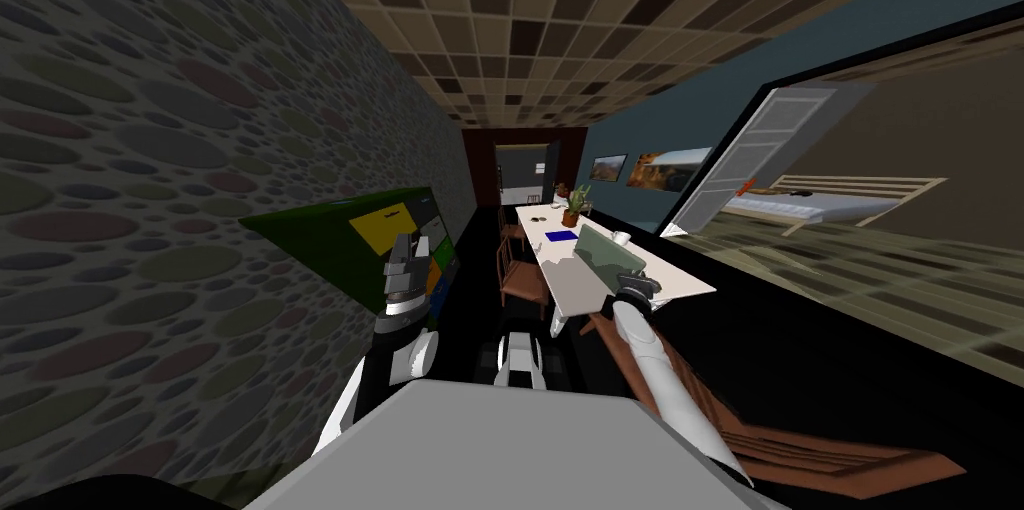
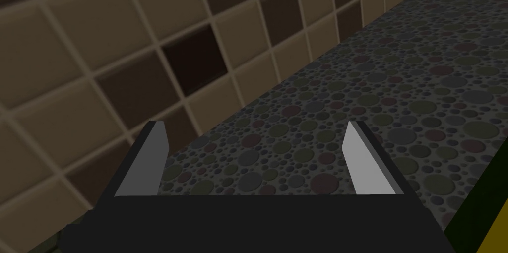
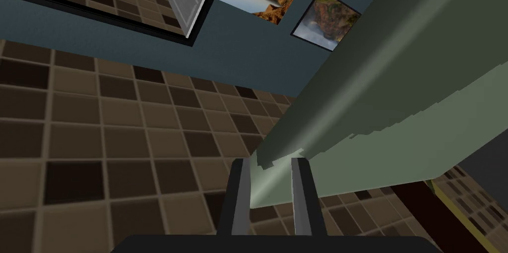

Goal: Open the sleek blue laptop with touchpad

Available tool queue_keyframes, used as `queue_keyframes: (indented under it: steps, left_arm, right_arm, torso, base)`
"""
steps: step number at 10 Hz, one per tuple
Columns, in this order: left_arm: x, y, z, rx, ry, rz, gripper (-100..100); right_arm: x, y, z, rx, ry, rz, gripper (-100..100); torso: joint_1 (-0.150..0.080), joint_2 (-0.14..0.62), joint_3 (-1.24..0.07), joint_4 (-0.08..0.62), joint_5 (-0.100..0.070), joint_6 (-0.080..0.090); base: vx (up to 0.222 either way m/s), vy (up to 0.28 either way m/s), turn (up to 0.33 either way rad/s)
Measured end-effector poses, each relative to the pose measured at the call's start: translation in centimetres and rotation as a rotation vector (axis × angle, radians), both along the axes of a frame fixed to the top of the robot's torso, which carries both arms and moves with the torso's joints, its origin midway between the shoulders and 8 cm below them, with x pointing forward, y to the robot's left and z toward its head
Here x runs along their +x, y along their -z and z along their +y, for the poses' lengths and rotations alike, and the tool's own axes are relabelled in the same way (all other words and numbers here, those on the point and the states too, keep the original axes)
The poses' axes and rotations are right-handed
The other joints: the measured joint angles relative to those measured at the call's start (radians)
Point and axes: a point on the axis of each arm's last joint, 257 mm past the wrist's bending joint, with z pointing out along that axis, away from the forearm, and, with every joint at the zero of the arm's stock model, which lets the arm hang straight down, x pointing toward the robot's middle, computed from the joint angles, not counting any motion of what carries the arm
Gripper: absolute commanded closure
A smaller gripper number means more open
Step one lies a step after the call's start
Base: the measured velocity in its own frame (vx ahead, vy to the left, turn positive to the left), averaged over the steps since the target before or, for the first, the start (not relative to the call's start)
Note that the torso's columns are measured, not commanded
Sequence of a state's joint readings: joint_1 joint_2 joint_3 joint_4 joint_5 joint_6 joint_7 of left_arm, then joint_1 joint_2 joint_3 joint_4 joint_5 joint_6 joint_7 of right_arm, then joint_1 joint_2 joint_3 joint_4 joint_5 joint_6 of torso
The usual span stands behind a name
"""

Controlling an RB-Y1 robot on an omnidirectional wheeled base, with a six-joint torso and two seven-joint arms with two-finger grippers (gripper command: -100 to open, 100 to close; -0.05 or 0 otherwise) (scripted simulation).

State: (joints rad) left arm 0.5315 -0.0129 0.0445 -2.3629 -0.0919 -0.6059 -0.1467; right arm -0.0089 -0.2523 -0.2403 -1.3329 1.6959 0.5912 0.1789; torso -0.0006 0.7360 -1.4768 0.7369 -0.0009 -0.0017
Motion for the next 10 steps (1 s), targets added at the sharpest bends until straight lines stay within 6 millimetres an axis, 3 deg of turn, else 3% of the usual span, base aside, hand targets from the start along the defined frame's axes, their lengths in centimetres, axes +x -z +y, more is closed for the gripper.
queue_keyframes:
  steps: [2, 10]
  left_arm:
    - [0.0, 0.0, 0.0, 0.000, 0.000, 0.000, 0]
    - [0.0, 0.0, 0.0, 0.000, 0.000, 0.000, 0]
  right_arm:
    - [0.5, 1.2, -0.5, 0.027, -0.004, 0.033, 100]
    - [4.0, 2.8, -3.4, 0.116, -0.033, 0.114, 100]
  torso:
    - [-0.001, -0.001, -0.001, 0.000, 0.000, 0.001]
    - [0.000, 0.002, 0.001, 0.001, 0.001, 0.003]
  base:
    - [-0.003, 0.029, -0.036]
    - [-0.001, 0.023, -0.048]
